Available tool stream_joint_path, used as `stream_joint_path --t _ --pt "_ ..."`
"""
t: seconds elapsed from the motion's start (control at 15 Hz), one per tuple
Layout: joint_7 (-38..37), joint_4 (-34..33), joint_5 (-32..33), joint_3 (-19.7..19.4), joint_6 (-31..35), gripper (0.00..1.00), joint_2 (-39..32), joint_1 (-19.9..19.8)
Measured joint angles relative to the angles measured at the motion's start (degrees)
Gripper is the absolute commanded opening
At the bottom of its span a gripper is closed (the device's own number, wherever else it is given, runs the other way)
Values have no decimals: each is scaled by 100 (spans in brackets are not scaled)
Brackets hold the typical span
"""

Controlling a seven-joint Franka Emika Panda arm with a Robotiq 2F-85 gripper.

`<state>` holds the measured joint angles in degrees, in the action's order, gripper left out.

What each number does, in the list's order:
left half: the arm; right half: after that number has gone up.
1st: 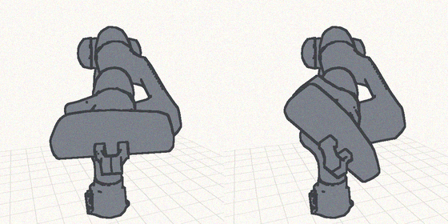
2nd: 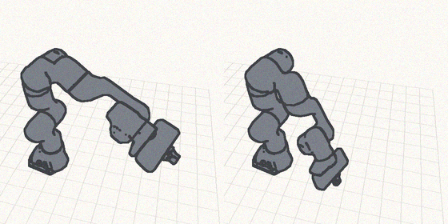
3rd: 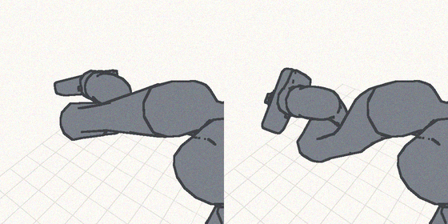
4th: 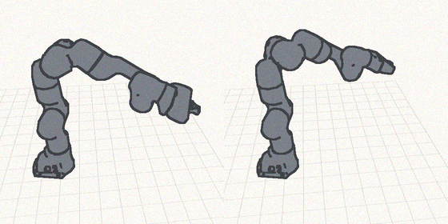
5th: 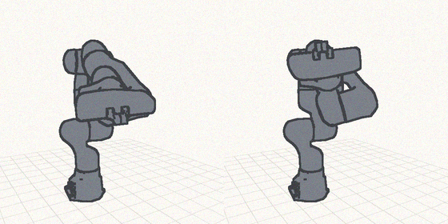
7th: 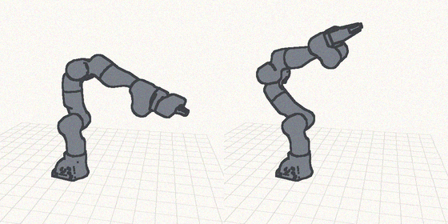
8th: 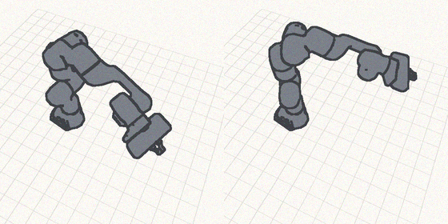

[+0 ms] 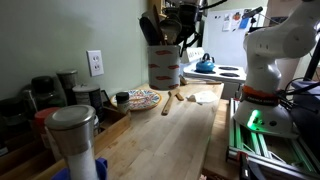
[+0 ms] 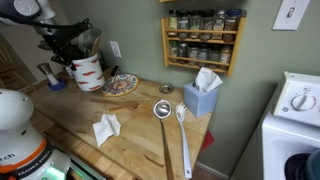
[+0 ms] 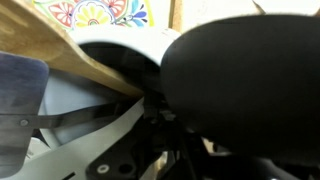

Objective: Move the white bucket to the left

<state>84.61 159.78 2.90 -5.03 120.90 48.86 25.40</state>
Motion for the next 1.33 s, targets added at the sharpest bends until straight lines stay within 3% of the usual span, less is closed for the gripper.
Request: stream_joint_path --t 0.4,0.8,1.33 --pt "309 151 2 344 55 4 -555 119" --pt "564 157 3 960 760 4 -1242 443" --pt "1241 149 -165 942 2017 4 -1882 750"
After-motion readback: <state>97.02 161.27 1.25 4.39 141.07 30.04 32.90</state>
